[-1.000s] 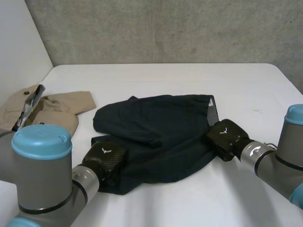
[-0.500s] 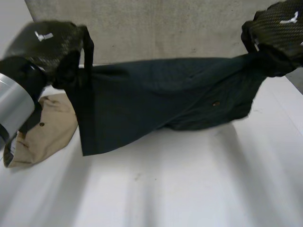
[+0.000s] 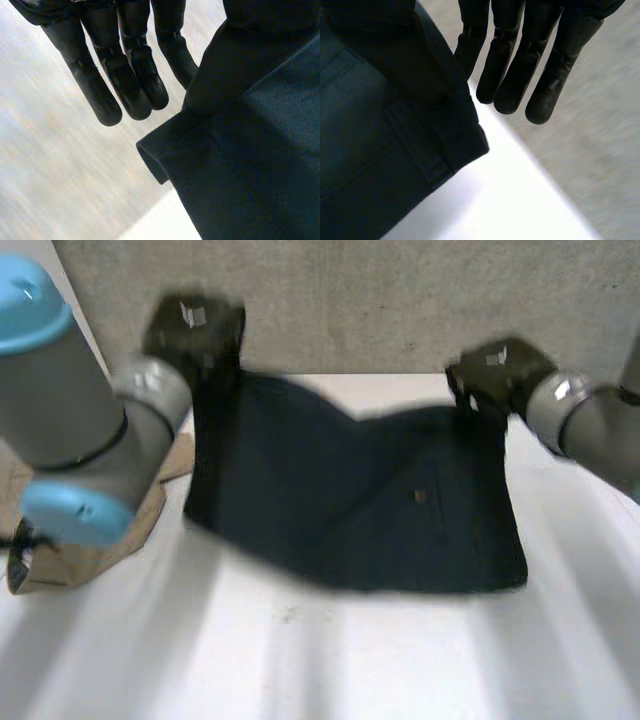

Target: Fold the laundry.

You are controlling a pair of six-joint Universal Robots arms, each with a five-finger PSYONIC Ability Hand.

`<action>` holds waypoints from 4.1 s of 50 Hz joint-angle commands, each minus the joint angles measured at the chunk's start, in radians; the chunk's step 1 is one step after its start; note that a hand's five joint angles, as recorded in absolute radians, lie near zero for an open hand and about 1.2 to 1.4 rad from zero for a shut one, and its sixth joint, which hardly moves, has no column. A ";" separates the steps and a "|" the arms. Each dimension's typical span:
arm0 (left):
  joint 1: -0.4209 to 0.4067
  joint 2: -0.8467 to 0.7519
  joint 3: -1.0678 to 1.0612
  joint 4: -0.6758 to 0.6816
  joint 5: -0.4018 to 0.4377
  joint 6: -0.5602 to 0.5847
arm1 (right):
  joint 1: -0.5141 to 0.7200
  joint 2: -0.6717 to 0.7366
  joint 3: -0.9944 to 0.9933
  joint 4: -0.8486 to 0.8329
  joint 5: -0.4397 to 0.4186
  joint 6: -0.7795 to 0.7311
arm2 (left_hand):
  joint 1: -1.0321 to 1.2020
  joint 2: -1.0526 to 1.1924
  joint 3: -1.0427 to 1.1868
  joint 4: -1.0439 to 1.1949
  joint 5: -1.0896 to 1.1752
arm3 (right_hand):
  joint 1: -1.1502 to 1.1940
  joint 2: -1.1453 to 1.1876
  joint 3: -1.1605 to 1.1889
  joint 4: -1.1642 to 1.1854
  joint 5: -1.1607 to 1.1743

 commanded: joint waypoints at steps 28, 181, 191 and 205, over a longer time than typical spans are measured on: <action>0.058 0.067 -0.536 0.344 -0.008 0.035 | 0.071 0.032 0.341 -0.372 0.122 0.056 | 0.283 0.206 0.209 0.198 0.235 | 0.432 0.231 0.217 0.213 0.242; 0.023 -0.044 -0.352 -0.007 -0.134 -0.042 | 0.046 0.238 0.071 -0.125 -0.052 -0.102 | 0.283 0.206 0.209 0.198 0.235 | 0.432 0.231 0.217 0.213 0.242; 0.000 0.114 -0.415 -0.255 0.000 -0.008 | -0.040 0.063 0.145 0.401 -0.049 -0.232 | 0.283 0.206 0.209 0.198 0.235 | 0.432 0.231 0.217 0.213 0.242; -0.075 0.190 -0.481 -0.309 0.040 0.049 | -0.107 -0.192 0.450 -0.005 -0.055 0.022 | 0.283 0.206 0.209 0.198 0.235 | -0.294 -0.495 -0.509 -0.513 -0.485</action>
